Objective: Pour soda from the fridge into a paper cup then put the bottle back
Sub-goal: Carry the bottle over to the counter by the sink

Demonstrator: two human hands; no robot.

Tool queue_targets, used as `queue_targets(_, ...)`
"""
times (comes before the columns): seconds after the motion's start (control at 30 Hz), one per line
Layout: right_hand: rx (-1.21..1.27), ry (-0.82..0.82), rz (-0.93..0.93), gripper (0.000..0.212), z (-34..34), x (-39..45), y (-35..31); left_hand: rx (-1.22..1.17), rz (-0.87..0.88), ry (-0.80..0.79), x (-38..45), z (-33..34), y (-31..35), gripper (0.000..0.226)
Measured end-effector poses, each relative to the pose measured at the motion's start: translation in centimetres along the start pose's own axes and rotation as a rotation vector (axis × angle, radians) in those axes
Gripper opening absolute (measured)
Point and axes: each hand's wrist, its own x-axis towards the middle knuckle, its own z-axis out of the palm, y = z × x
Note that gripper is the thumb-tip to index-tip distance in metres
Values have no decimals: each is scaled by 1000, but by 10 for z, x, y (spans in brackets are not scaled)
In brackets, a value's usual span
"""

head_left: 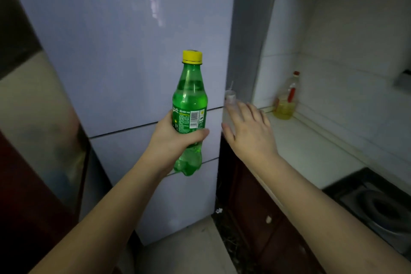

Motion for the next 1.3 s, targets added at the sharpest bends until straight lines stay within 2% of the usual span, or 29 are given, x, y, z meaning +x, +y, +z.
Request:
queue_targets(0.1,-46,15,61,58,-14,-16,38,-14,19,-78,6,40,6,48)
queue_targets(0.33,-110,-84,217,63,-45,-66,135,-23,26,-278,-2,147,8,55)
queue_targets(0.4,-106,-72,255,62,-56,-81,159,-25,16,-310,-8,176,8,59)
queue_targets(0.6,-140,-8,343,62,-92,-124,217,-99,2,-428,-28,253,18,54)
queue_targets(0.77,-187,31,409,61,-113,-153,251,-129,38,-553,-35,301,23,46)
queue_targets(1.07,-347,63,600,57,-143,-193,299,-200,46,-809,-34,384,26,55)
queue_targets(1.17,-404,64,691,57,-159,-207,308,-223,50,-920,-35,410,29,51)
queue_targets(1.3,-490,98,817,57,-184,-227,319,-238,82,-1090,-45,444,39,61)
